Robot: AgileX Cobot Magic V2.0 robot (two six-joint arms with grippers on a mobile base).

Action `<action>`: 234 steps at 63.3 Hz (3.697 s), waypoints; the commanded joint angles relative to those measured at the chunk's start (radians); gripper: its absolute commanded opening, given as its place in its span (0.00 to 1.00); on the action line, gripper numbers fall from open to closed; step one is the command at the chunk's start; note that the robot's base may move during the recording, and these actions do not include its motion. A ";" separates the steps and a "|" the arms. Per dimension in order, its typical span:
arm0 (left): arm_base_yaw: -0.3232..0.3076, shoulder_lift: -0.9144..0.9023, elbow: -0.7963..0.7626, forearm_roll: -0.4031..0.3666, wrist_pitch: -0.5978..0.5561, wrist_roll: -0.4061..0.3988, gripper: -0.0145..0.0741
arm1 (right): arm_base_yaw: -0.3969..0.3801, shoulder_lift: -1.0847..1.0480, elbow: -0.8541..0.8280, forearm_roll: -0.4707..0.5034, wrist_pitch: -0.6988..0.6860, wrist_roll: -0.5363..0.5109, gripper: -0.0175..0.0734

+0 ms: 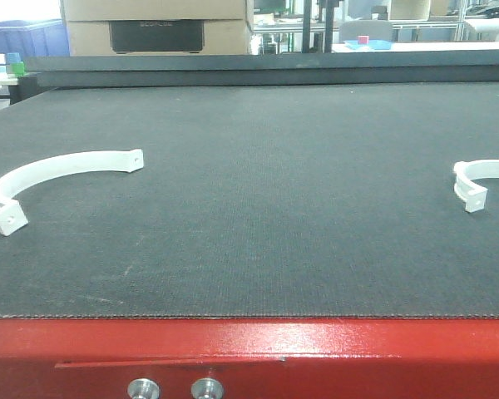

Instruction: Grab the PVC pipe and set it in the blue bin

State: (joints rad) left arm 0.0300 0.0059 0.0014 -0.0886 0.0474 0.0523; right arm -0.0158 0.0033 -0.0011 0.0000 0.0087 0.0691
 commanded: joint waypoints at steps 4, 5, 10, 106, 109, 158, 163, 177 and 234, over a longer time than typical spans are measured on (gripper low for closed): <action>0.003 -0.006 -0.001 0.002 -0.012 0.000 0.04 | -0.006 -0.003 0.001 -0.008 -0.016 0.000 0.01; 0.003 -0.006 -0.001 0.002 -0.012 0.000 0.04 | -0.006 -0.003 0.001 -0.008 -0.016 0.000 0.01; 0.003 -0.006 -0.001 0.002 -0.012 0.000 0.04 | -0.006 -0.003 0.001 -0.008 -0.016 0.000 0.01; 0.004 0.456 -0.888 -0.014 0.695 0.000 0.04 | -0.004 0.367 -0.780 -0.065 0.633 0.000 0.01; 0.004 0.528 -0.938 -0.037 0.726 0.000 0.04 | -0.004 0.426 -0.829 -0.065 0.679 0.000 0.01; 0.004 1.288 -1.192 -0.105 0.889 0.000 0.04 | -0.004 1.238 -1.022 0.057 0.754 0.000 0.01; 0.004 1.327 -1.192 -0.106 0.889 0.000 0.04 | -0.004 1.326 -1.039 0.057 0.777 0.002 0.02; 0.004 1.377 -1.192 -0.110 0.886 0.000 0.04 | 0.053 1.538 -1.248 -0.057 0.931 0.183 0.03; 0.004 1.377 -1.192 -0.110 0.892 0.000 0.04 | 0.067 1.927 -1.578 0.000 1.084 0.389 0.41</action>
State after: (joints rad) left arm 0.0317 1.3869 -1.1840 -0.1894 0.9482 0.0523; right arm 0.0538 1.9171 -1.5713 0.0000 1.1186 0.4555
